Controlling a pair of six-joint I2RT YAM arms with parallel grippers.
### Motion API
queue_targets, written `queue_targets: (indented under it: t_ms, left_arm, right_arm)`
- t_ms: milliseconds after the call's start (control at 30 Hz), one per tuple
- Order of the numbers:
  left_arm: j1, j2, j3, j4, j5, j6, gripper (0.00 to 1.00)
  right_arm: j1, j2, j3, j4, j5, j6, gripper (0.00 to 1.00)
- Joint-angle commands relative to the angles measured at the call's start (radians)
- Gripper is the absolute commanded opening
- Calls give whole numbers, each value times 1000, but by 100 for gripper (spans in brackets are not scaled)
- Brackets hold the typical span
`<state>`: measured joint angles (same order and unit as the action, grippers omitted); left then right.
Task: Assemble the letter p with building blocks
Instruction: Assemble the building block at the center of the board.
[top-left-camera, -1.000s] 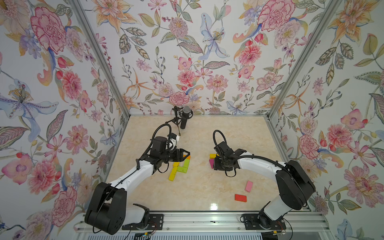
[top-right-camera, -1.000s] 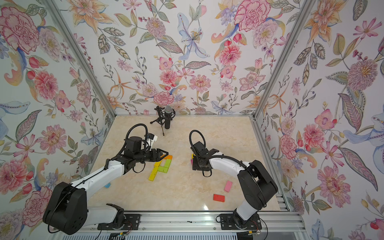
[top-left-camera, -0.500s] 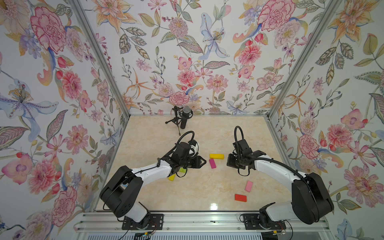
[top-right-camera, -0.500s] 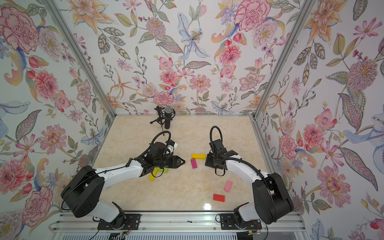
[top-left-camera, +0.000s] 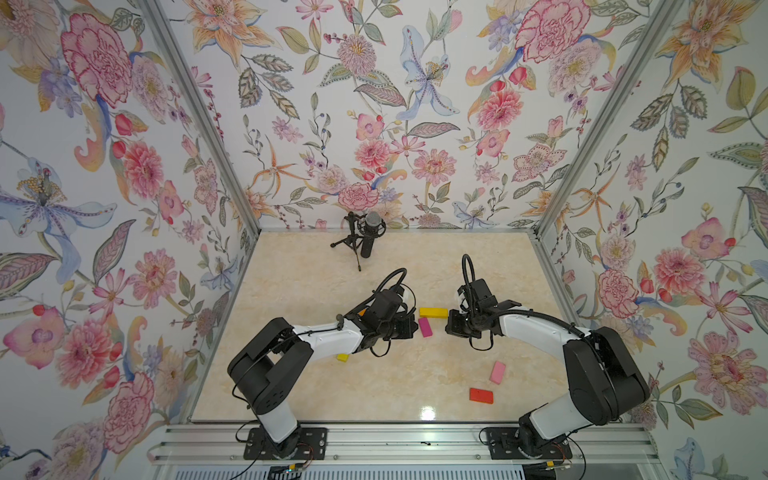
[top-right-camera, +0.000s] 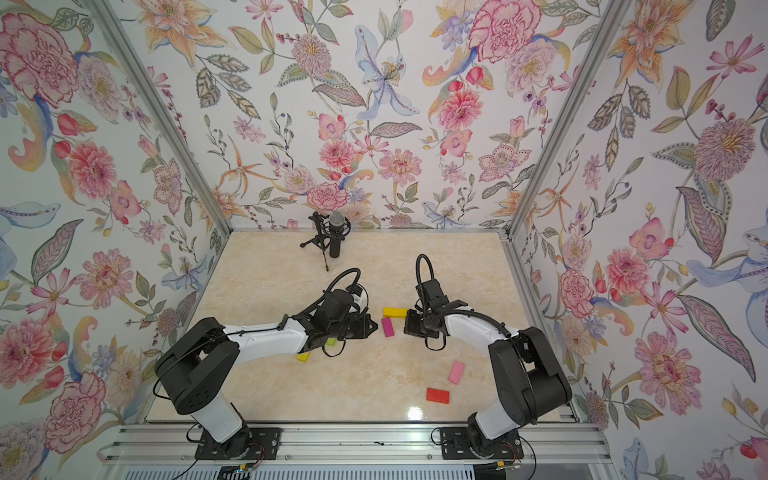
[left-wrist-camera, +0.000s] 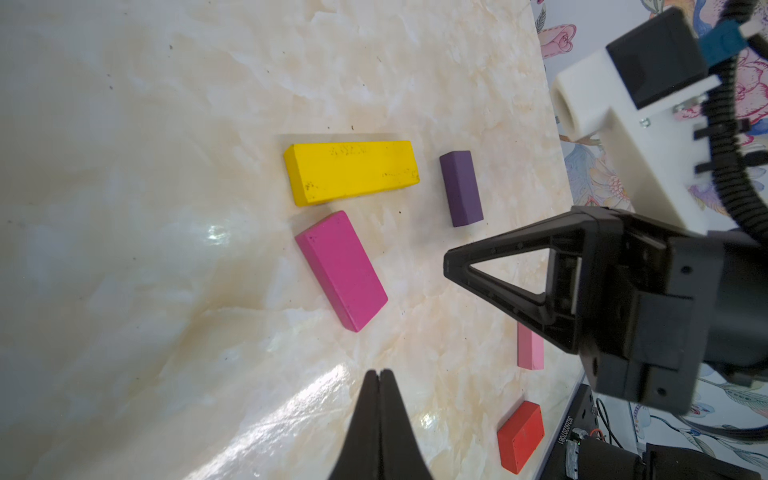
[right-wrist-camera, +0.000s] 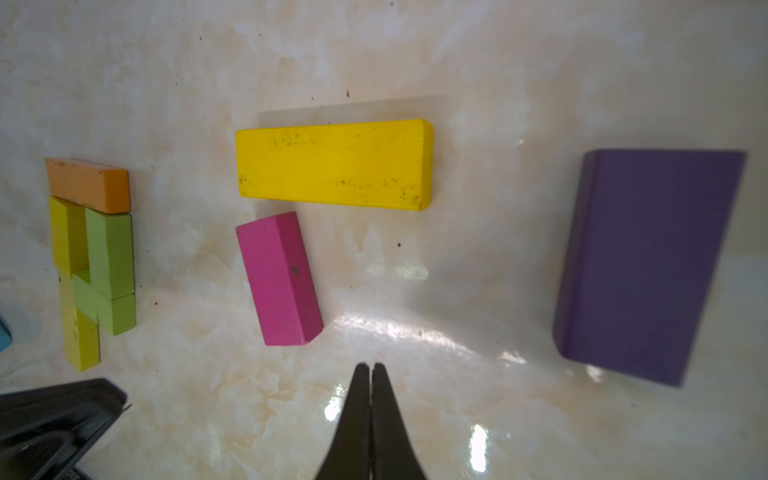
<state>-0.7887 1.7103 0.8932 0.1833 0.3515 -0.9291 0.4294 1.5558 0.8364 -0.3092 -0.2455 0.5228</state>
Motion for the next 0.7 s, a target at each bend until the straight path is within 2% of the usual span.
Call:
queue_targets:
  t_ms: [0, 367, 667]
  left_arm:
    - [-9, 35, 40, -14, -61, -6, 0]
    - [-6, 161, 99, -14, -48, 1, 0]
    - [-5, 182, 99, -14, -55, 1, 0]
  right_arm:
    - [3, 31, -2, 25, -30, -21, 0]
    - [14, 82, -9, 84, -63, -9, 0]
    - [27, 124, -3, 104, -69, -10, 0]
